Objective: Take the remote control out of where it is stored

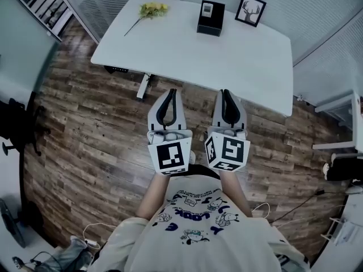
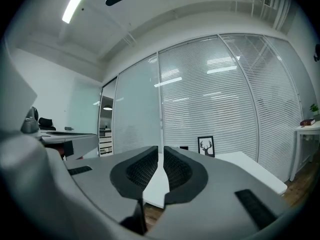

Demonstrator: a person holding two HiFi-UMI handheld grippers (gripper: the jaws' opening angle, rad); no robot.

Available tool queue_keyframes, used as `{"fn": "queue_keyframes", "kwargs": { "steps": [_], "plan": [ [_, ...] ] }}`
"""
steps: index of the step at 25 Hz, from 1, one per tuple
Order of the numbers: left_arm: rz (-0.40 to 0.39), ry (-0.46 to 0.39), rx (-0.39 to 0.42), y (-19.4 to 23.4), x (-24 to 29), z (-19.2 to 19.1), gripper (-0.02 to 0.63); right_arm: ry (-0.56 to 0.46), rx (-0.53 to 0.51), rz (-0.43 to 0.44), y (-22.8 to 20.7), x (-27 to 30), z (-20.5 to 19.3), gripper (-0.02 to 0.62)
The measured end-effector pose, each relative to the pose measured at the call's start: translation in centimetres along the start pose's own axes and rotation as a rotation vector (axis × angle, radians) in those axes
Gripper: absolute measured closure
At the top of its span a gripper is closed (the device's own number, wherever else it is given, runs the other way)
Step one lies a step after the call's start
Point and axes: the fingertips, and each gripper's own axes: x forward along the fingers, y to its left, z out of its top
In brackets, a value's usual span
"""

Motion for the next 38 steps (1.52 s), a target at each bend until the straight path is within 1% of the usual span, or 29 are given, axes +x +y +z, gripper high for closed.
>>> {"fn": "queue_keyframes", "kwargs": {
  "steps": [2, 6, 10, 12, 14, 18, 21, 26, 30, 38],
  "plan": [
    [-0.002, 0.008, 0.003, -0.2, 1.2, -0.3, 0.584, 0.005, 0.004, 0.004, -0.4, 1.2, -0.2, 0.543],
    [0.013, 0.012, -0.022, 0.4, 3.5, -0.8, 0.584, 0.024, 0.005, 0.012, -0.8, 3.5, -0.8, 0.543],
    [0.015, 0.028, -0.024, 1.3, 6.2, -1.4, 0.584, 0.034, 0.010, -0.001, -1.6, 6.0, -1.2, 0.543],
    [0.010, 0.045, -0.009, 1.8, 7.4, -1.9, 0.584, 0.035, 0.012, -0.012, -1.9, 7.2, -1.3, 0.543],
    [0.002, 0.056, -0.001, 2.2, 9.0, -2.3, 0.584, 0.035, 0.014, -0.022, -2.4, 8.4, -1.4, 0.543],
    [-0.022, 0.050, -0.007, 2.4, 12.8, -2.6, 0.584, 0.040, 0.017, -0.046, -3.6, 11.4, -1.6, 0.543],
    [-0.037, 0.039, -0.023, 2.5, 15.9, -2.8, 0.584, 0.041, 0.014, -0.065, -4.4, 14.0, -1.5, 0.543],
    [-0.069, 0.045, -0.039, 3.4, 21.1, -3.2, 0.584, 0.045, 0.013, -0.089, -5.2, 19.1, -1.3, 0.543],
    [-0.099, 0.070, -0.009, 4.3, 25.3, -3.3, 0.584, 0.047, 0.010, -0.101, -5.6, 23.1, -0.6, 0.543],
    [-0.148, 0.072, -0.028, 5.8, 33.1, -3.6, 0.584, 0.067, 0.011, -0.151, -7.2, 30.6, -0.4, 0.543]
  ]
}}
